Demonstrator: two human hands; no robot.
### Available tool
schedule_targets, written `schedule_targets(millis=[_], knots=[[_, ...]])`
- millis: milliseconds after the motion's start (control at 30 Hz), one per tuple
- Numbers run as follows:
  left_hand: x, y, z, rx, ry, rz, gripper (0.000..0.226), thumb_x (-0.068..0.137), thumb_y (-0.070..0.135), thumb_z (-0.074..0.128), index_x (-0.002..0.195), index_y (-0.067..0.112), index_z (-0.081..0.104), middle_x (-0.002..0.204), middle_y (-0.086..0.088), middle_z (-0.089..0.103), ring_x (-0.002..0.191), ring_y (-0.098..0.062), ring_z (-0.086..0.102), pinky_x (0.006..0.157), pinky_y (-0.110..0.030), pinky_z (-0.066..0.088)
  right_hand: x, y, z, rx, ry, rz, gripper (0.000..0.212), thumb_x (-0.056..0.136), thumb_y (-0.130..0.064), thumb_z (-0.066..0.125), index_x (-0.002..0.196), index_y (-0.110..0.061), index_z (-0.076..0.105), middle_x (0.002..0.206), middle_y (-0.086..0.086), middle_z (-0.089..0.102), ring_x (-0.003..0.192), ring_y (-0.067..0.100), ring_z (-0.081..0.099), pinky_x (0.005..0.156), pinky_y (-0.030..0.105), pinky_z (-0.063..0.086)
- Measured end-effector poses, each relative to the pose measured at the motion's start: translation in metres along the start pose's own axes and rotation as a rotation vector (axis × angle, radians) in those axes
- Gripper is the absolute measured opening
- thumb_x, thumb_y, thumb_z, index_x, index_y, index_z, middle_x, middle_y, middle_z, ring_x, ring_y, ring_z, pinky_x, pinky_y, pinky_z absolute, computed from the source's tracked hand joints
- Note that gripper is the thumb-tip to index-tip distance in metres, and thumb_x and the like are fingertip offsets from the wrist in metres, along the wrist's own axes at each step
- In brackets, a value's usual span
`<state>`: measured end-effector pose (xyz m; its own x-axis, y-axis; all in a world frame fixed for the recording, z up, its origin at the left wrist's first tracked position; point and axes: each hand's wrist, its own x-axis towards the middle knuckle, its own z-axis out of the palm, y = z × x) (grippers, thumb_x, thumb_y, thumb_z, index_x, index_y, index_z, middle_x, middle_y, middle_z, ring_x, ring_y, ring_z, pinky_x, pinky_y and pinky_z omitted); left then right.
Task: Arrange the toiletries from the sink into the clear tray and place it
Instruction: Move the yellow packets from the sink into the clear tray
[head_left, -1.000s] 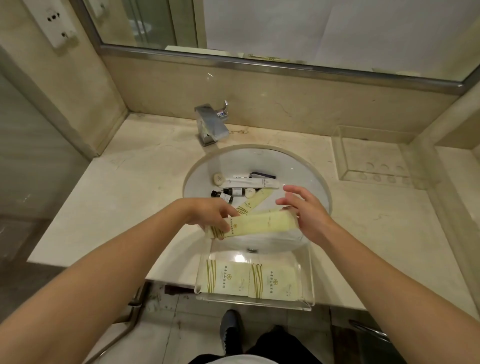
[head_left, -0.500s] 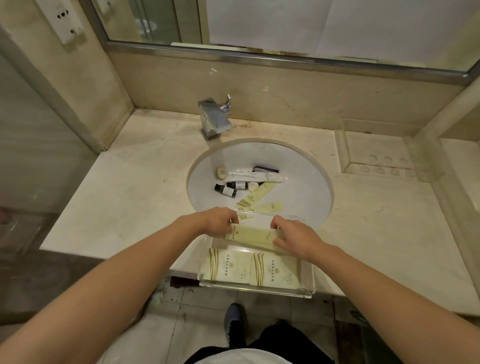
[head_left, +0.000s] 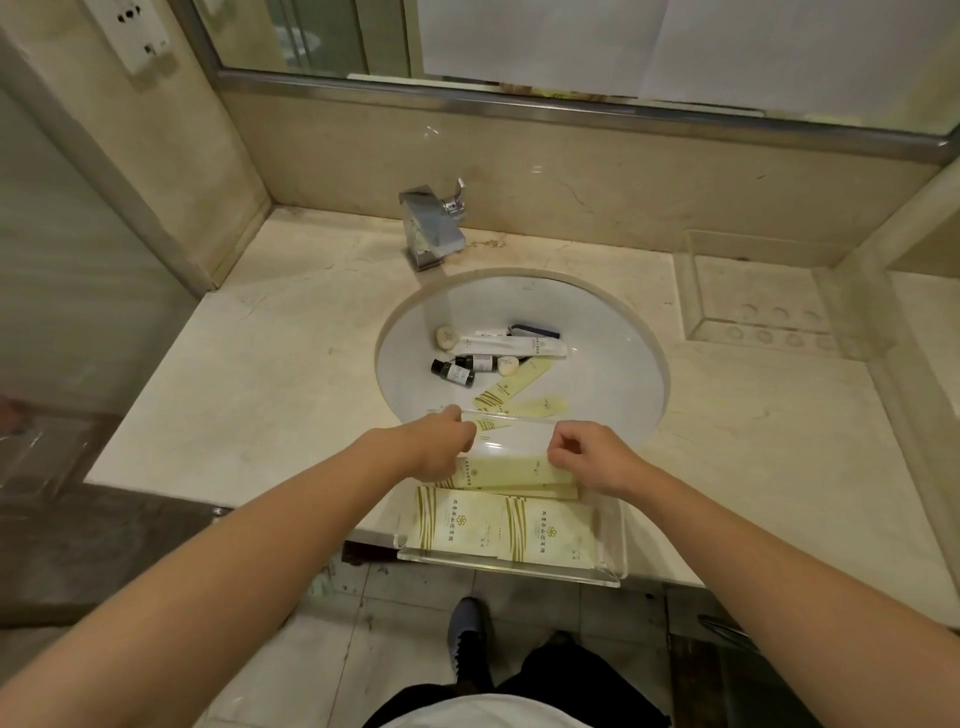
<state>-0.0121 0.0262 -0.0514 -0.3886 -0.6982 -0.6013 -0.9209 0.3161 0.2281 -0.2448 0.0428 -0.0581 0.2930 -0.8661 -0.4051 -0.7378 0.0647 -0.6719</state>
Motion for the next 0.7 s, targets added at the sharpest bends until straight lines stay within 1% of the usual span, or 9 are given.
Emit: schedule_targets(millis=[100,200,267,333,433,500,567,633,700], knots=[[0.0,0.0,-0.008,-0.028,0.039,0.02,0.024,0.091,0.009,0.051,0.114,0.01,0.058,0.116,-0.007,0.047,0.102,-0.026,0.053,0.084,-0.029,0.043,-0.001,-0.002,-0.004,0.081,0.033,0.018,0.022,0.089,-0.008,0.057,0.069,-0.019,0.055,0.075,-0.005,0.058,0.069,0.01,0.05,0.064,0.022,0.041],[0.002,-0.003,-0.017,-0.049,0.142,0.007,0.018,0.091,0.009,0.048,0.104,0.009,0.06,0.103,-0.007,0.053,0.092,-0.022,0.05,0.078,-0.027,0.039,0.001,-0.003,-0.004,0.081,0.138,0.038,0.022,0.089,-0.009,0.056,0.069,-0.018,0.055,0.075,-0.005,0.058,0.069,0.011,0.051,0.066,0.025,0.043],[0.003,-0.004,-0.019,-0.044,0.232,-0.017,0.021,0.09,0.006,0.049,0.107,0.01,0.061,0.108,-0.008,0.056,0.096,-0.024,0.053,0.079,-0.028,0.041,0.004,-0.003,-0.001,-0.008,0.24,0.04,0.017,0.089,-0.011,0.055,0.073,-0.014,0.059,0.08,-0.002,0.062,0.072,0.015,0.055,0.069,0.033,0.048],[0.004,-0.004,-0.017,-0.014,0.287,-0.041,0.024,0.09,0.005,0.051,0.112,0.011,0.059,0.114,-0.008,0.055,0.103,-0.026,0.054,0.082,-0.031,0.044,0.007,-0.002,0.003,-0.117,0.308,0.047,0.013,0.089,-0.011,0.053,0.081,-0.01,0.063,0.088,0.004,0.064,0.08,0.021,0.059,0.072,0.038,0.051],[0.005,-0.005,-0.011,0.071,0.299,-0.054,0.02,0.09,0.011,0.051,0.108,0.011,0.058,0.112,-0.009,0.055,0.1,-0.027,0.053,0.079,-0.035,0.046,0.01,0.001,0.009,-0.205,0.345,0.059,0.014,0.09,-0.007,0.052,0.097,-0.011,0.064,0.1,0.006,0.059,0.087,0.024,0.058,0.076,0.036,0.05],[0.004,-0.005,-0.01,0.137,0.309,-0.07,0.019,0.089,0.019,0.055,0.106,0.01,0.056,0.109,-0.009,0.054,0.098,-0.027,0.053,0.077,-0.035,0.045,0.01,0.001,0.013,-0.227,0.377,0.064,0.016,0.09,-0.007,0.053,0.103,-0.013,0.06,0.105,0.005,0.055,0.087,0.025,0.058,0.076,0.035,0.049],[0.004,-0.006,-0.009,0.171,0.303,-0.092,0.026,0.088,0.027,0.058,0.107,0.01,0.055,0.109,-0.01,0.054,0.099,-0.027,0.053,0.075,-0.034,0.043,0.009,0.002,0.016,-0.287,0.375,0.065,0.015,0.089,-0.012,0.055,0.104,-0.015,0.058,0.107,0.002,0.053,0.085,0.025,0.059,0.073,0.034,0.049],[0.006,-0.009,-0.009,0.187,0.282,-0.113,0.034,0.087,0.034,0.061,0.109,0.009,0.055,0.11,-0.01,0.053,0.1,-0.027,0.054,0.074,-0.034,0.041,0.006,0.003,0.019,-0.407,0.347,0.038,0.013,0.09,-0.018,0.055,0.102,-0.017,0.058,0.105,0.0,0.055,0.082,0.022,0.059,0.067,0.031,0.046],[0.009,-0.012,-0.007,0.174,0.257,-0.12,0.041,0.086,0.039,0.063,0.112,0.008,0.055,0.111,-0.01,0.053,0.102,-0.027,0.054,0.077,-0.034,0.044,0.003,0.004,0.023,-0.518,0.331,-0.002,0.014,0.089,-0.022,0.053,0.101,-0.018,0.059,0.104,-0.002,0.058,0.083,0.02,0.059,0.065,0.028,0.043]])
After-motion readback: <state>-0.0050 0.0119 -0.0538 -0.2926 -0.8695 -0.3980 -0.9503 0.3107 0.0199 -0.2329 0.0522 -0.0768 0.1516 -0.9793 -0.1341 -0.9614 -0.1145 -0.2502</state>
